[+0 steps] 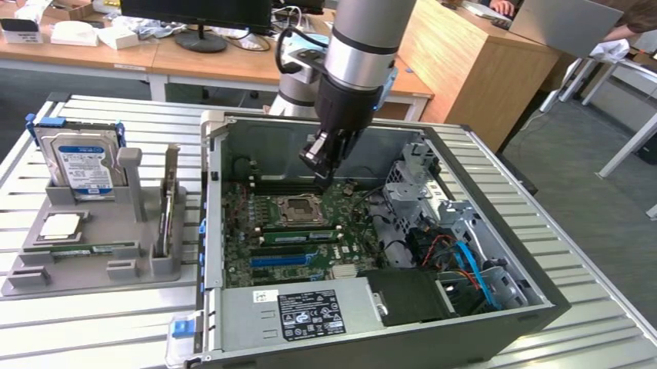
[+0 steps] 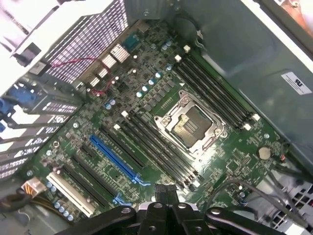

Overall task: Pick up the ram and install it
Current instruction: 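Press down the ram until it locks into place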

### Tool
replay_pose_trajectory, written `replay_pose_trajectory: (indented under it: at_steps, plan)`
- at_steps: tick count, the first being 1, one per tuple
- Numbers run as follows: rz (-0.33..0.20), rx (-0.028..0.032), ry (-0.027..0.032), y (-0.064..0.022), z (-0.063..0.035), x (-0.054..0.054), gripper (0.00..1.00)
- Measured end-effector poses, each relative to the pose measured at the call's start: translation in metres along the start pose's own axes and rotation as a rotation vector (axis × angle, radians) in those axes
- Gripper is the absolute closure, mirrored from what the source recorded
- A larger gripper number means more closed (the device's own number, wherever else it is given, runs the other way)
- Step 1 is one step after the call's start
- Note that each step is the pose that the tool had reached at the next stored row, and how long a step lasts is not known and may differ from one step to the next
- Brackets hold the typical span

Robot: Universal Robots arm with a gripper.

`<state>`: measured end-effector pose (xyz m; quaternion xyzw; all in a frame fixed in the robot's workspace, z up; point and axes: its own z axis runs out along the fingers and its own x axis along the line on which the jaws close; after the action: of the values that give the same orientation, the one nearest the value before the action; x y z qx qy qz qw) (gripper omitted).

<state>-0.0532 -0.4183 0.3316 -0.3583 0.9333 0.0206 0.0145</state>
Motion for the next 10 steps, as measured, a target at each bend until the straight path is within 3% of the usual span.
replay_pose_trajectory:
  at_steps: [10]
  plan:
    - [0.113, 0.0048, -0.0032, 0.0027, 0.0011, 0.0030, 0.90]
